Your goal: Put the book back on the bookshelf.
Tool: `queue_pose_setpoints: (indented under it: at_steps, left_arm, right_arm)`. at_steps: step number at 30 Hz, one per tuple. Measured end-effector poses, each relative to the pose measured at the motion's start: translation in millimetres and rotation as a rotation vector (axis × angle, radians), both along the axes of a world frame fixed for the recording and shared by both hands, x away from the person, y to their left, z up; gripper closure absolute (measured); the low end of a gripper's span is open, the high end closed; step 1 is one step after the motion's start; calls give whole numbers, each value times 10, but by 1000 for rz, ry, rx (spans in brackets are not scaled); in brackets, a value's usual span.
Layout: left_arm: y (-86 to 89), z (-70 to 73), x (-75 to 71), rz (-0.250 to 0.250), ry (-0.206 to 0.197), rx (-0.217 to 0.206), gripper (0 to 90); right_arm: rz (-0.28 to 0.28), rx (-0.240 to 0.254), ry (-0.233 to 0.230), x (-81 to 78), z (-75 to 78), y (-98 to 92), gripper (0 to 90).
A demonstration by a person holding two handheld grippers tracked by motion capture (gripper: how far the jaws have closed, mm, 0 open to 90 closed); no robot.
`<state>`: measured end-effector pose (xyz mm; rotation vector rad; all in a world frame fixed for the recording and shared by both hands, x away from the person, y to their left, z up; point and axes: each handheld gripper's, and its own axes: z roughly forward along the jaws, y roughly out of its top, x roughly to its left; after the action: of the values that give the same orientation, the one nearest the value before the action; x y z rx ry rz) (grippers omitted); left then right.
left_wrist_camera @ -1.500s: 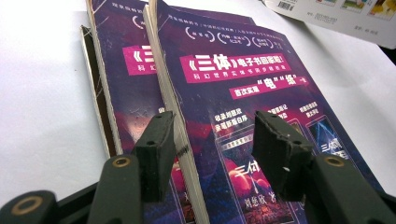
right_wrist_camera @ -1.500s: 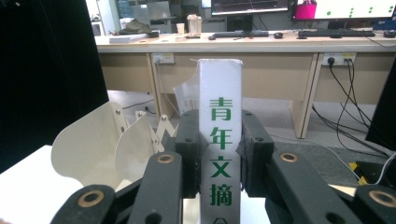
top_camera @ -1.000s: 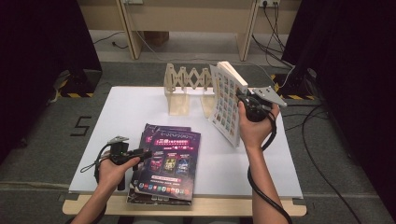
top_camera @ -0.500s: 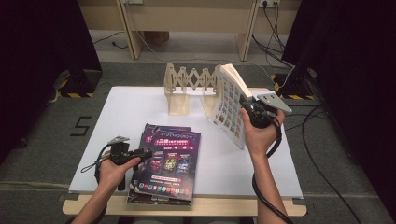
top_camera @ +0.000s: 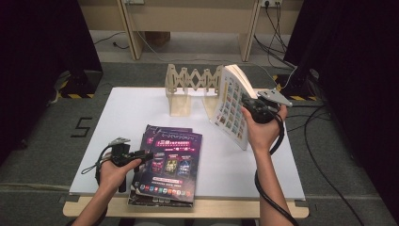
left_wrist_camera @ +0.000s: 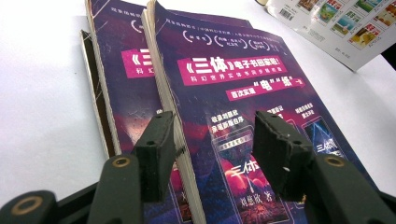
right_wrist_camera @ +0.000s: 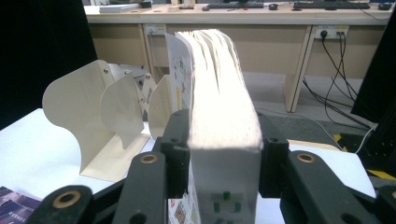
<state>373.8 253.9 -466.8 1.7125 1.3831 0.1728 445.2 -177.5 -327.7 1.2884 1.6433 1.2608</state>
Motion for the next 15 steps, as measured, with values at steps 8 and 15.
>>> queue_pose_setpoints:
  at_steps: [8,15]
  left_arm:
    - [5,-8,4,-3,2,0,478]
    - [15,-5,5,0,1,-1,478]
  right_arm:
    - [2,11,59,120,34,-18,694]
    - [-11,-4,91,162,109,-34,741]
